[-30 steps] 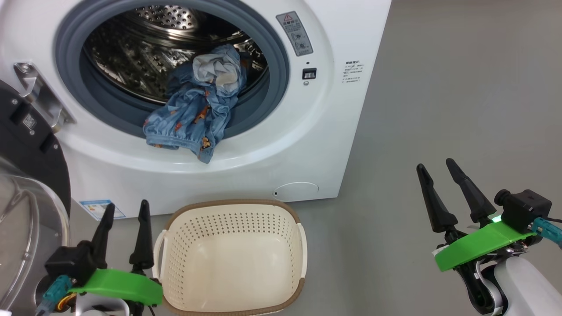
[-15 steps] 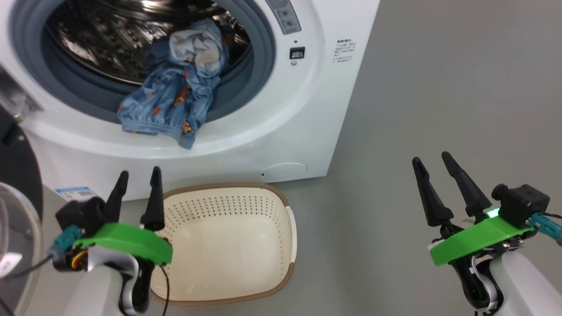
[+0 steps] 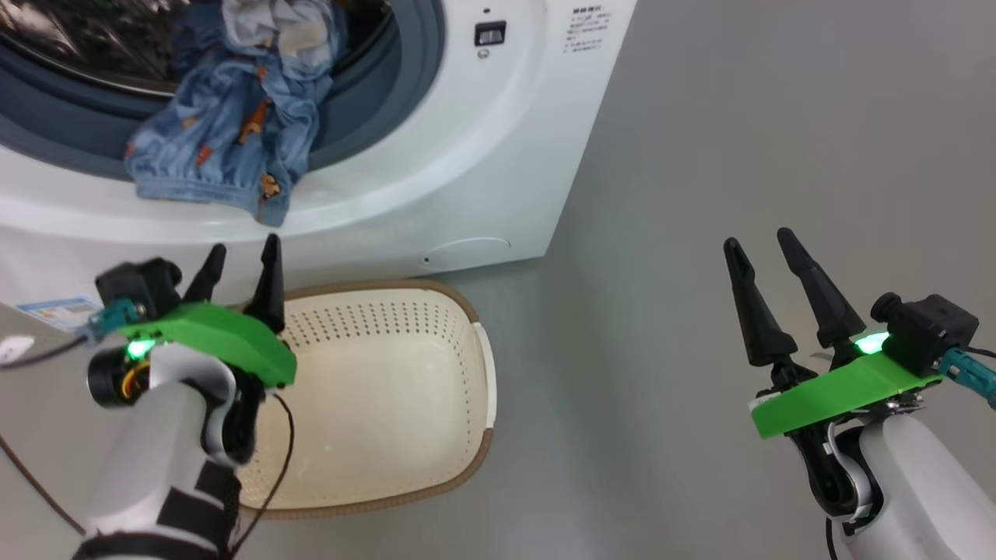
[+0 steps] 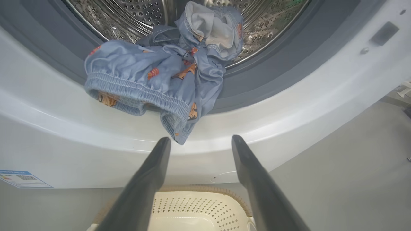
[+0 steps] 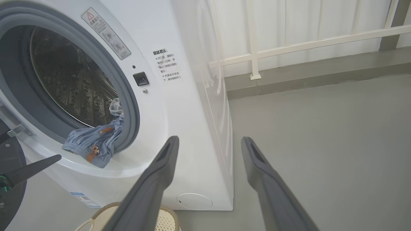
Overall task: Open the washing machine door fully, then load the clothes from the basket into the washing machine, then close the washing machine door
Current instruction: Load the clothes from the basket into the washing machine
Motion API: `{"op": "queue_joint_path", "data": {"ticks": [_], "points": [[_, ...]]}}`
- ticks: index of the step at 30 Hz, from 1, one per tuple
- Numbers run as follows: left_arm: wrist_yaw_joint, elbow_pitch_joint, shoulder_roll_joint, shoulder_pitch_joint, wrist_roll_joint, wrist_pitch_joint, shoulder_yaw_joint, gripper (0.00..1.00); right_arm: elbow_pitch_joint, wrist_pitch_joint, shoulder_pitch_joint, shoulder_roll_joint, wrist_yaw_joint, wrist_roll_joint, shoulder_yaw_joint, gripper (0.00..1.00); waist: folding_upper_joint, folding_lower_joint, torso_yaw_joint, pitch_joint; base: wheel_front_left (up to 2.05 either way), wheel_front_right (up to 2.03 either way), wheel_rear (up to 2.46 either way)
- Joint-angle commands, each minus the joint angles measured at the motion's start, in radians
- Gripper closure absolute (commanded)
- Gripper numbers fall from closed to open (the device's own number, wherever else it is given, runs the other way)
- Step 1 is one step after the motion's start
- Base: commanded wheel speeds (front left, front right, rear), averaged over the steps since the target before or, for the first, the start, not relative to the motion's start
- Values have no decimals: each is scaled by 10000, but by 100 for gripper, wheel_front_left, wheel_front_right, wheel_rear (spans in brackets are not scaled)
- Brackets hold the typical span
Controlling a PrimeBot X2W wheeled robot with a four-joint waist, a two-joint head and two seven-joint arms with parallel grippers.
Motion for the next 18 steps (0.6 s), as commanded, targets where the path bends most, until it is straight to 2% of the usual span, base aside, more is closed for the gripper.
{"op": "queue_joint_path", "data": {"ticks": [1, 11, 18], "points": [[-67, 63, 244, -464, -93, 0, 296, 0, -262, -80, -158, -59, 56, -54, 111, 0, -1, -2, -228, 399, 0, 0, 0], [-301, 2077, 439, -2104, -565, 49, 510, 0, -385, -80, -449, 134, 56, -135, 53, 0, -1, -2, -610, 1236, 0, 0, 0], [-399, 2852, 618, -3033, -839, -129, 595, 0, -475, -80, -578, 261, 56, -173, 21, 0, -1, -2, -796, 1641, 0, 0, 0]]}}
